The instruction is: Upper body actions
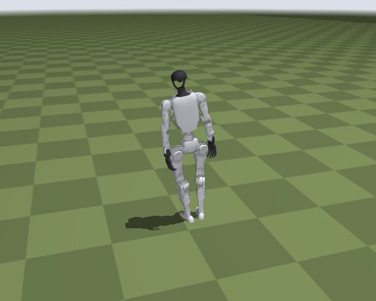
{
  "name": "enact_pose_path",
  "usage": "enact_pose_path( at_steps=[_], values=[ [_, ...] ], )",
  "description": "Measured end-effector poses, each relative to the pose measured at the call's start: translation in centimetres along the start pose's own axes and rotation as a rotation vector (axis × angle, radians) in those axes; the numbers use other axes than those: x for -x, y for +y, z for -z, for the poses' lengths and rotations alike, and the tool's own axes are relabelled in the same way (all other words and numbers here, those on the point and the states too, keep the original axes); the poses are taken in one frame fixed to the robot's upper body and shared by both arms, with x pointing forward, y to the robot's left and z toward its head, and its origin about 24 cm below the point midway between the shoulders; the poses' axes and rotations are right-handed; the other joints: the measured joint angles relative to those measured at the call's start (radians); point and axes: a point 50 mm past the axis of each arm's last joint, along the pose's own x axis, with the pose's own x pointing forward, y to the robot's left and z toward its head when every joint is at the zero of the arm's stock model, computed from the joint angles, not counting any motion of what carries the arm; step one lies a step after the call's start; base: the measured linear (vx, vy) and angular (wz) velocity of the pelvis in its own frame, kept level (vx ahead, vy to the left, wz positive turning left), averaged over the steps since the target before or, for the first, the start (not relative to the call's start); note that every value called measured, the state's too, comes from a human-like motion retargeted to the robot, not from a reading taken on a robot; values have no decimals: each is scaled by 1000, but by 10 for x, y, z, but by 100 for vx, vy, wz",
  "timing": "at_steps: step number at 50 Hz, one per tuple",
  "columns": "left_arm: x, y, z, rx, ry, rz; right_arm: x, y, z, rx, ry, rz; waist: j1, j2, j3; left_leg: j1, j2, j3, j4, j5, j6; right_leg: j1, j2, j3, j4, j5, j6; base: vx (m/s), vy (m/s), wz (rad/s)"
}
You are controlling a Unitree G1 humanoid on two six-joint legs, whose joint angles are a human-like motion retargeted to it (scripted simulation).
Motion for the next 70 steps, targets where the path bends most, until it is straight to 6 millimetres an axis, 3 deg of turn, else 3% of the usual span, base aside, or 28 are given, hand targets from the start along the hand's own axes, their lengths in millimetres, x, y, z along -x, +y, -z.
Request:
enact_pose_path(
  at_steps=[1, 2, 3, 4, 12, 23, 27, 31, 35, 36, 37, 40, 43, 50, 58, 63, 67, 70],
  values=[
    [0, 4, 7, 12, 19, -6, 0, 2, -1, 23, -1, -10, 3, -13, -7, 11, -13, -6, -14, 6, -3, -2, 40, 162, -7, -11, -6, 12, -10, 56],
    [-1, 7, 13, 22, 38, -11, 0, 5, 0, 44, 1, -21, 11, -21, -16, 16, -22, -11, -23, 12, -7, -2, 49, 201, -11, -13, -9, 17, -10, 29],
    [-1, 8, 20, 28, 60, -12, 0, 7, 1, 65, 10, -33, 28, -19, -30, 9, -22, -15, -23, 14, -12, 1, -4, -5, -11, 4, -6, 13, -12, 30],
    [-1, 8, 24, 39, 77, -15, 0, 7, 2, 83, 16, -39, 34, -15, -42, -4, -19, -24, -20, 16, -17, -2, -17, -47, -14, 8, -1, 6, -14, 44],
    [-3, -4, 30, 135, 85, 26, -1, 4, -12, 163, -19, -23, 7, 15, -50, -26, 8, -54, -16, 25, -44, 8, 0, -76, -48, 6, -8, -6, -12, 32],
    [-1, -16, -7, 124, -52, 49, 0, 10, -1, 75, 11, -50, -15, -8, -54, -74, 14, -57, 148, -62, -53, -19, 1, -10, -7, -23, -30, -5, -15, -13],
    [1, -25, -24, 139, -116, 66, 0, 7, 6, 43, 31, -41, -9, -19, -58, -119, 7, -39, 279, -28, -64, -39, -17, 42, 7, -8, -25, -5, -6, -74],
    [2, -30, -32, 107, -170, 60, 1, 2, 10, 24, 43, -10, 28, -32, -62, -155, -44, -179, 322, -33, -29, -63, -33, 150, 20, 17, -18, -4, 4, -167],
    [0, -30, -29, 75, -190, 49, 1, -1, 11, 8, 41, 4, 115, -15, -52, -116, -131, -556, 217, 6, -113, -83, 10, 315, 33, 51, -22, -1, 7, -274],
    [0, -29, -27, 61, -190, 48, 1, -2, 10, -4, 35, 9, 115, -9, -47, -100, -120, -556, 186, 13, -127, -85, 21, 353, 34, 58, -20, -3, 7, -224],
    [0, -28, -26, 45, -191, 46, 1, -3, 8, -17, 27, 15, 108, -3, -41, -87, -106, -527, 164, 11, -125, -87, 30, 385, 37, 65, -19, -7, 8, -163],
    [1, -24, -28, -8, -192, 39, 0, -9, -3, -61, -6, 36, 39, 17, -18, -68, -47, -270, 132, -12, -35, -94, 44, 433, 48, 71, -20, -18, 9, -103],
    [1, -19, -26, -86, -163, 28, -1, -12, -10, -111, -39, 49, -61, 60, 2, -41, -22, -252, 93, -10, -22, -121, 72, 477, 66, 73, -36, -27, 17, -150],
    [-1, -13, -14, -56, -156, 20, -2, -7, -20, -121, -59, -5, -57, 83, 9, 0, 64, 90, 47, -80, -3, -207, -33, 97, 68, -18, -149, -31, 6, -338],
    [-5, -16, 27, -2, -27, 77, -2, -15, -36, -78, -114, -9, -93, 100, -3, 128, 151, 675, 3, -181, -86, -206, -92, -432, 51, -109, -146, -34, -4, -396],
    [-5, -12, 32, -49, 8, 66, -1, -24, -35, -167, -113, 26, -110, 140, -26, 190, 179, 932, 10, -214, -176, -138, -76, -757, 32, -51, -156, -13, -6, -355],
    [-5, -4, 28, -64, -11, 45, 0, -22, -16, -295, -58, 46, -115, 160, -62, 241, 175, 1023, 21, -216, -226, -100, -54, -847, 13, 36, -129, 16, -14, -247],
    [-5, 2, 29, -48, -37, 24, 1, -11, 7, -394, 26, 40, -91, 165, -107, 278, 165, 1031, 29, -185, -236, -134, -36, -724, 45, 6, -140, 38, -19, -193]
  ],
)
